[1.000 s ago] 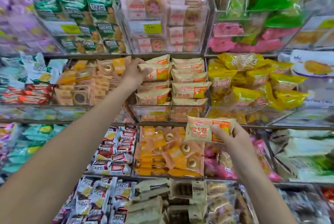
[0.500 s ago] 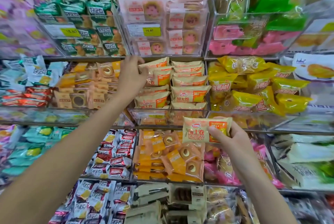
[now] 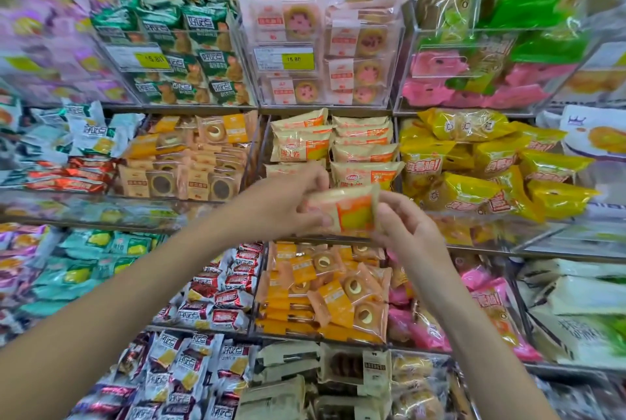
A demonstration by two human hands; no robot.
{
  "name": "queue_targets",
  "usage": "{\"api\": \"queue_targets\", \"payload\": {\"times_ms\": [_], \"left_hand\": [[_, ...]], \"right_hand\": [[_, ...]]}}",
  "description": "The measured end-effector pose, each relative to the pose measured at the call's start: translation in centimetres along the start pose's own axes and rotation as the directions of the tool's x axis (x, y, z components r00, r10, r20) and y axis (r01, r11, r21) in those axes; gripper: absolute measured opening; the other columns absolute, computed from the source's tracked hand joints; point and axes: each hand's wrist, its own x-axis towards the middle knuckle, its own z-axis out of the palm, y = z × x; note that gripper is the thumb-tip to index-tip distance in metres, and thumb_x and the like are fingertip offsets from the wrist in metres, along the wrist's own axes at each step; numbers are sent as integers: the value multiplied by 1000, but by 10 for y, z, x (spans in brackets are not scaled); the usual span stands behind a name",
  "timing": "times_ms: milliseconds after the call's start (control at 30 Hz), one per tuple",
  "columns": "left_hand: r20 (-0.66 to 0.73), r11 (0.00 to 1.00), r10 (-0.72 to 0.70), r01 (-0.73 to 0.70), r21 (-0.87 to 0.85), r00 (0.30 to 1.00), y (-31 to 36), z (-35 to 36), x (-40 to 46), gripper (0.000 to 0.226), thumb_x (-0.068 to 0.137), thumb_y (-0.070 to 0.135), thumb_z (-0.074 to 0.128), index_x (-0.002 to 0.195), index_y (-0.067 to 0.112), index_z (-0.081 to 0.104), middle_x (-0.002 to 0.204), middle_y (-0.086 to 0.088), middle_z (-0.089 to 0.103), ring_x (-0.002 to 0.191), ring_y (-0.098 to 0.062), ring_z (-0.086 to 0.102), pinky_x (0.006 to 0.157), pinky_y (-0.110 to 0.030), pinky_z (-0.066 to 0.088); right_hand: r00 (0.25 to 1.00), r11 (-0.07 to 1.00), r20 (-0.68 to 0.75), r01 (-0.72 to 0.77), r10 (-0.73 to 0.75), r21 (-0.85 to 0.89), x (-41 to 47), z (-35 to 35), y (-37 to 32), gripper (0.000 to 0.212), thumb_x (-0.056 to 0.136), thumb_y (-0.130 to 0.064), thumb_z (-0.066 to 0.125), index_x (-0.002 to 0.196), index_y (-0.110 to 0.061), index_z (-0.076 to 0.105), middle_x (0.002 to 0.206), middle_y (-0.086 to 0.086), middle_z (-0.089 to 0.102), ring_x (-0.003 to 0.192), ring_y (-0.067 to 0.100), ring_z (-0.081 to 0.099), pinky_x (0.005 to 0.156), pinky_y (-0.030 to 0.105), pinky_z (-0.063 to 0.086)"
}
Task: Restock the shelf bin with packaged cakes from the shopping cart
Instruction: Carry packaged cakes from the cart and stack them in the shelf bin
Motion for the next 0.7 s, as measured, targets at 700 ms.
{"api": "queue_targets", "payload": {"times_ms": [700], "left_hand": [[-118,908,-43,88,410,992,-76,-24,73,45,94,29,51,138,20,45,127,-5,46,117,-26,35,102,-42,31]], "right_hand": [[908,439,-47,156,-417,-885,43,-30,70,40,72,2,66,112,1,57,97,15,62,91,37,56,88,41,38]]}}
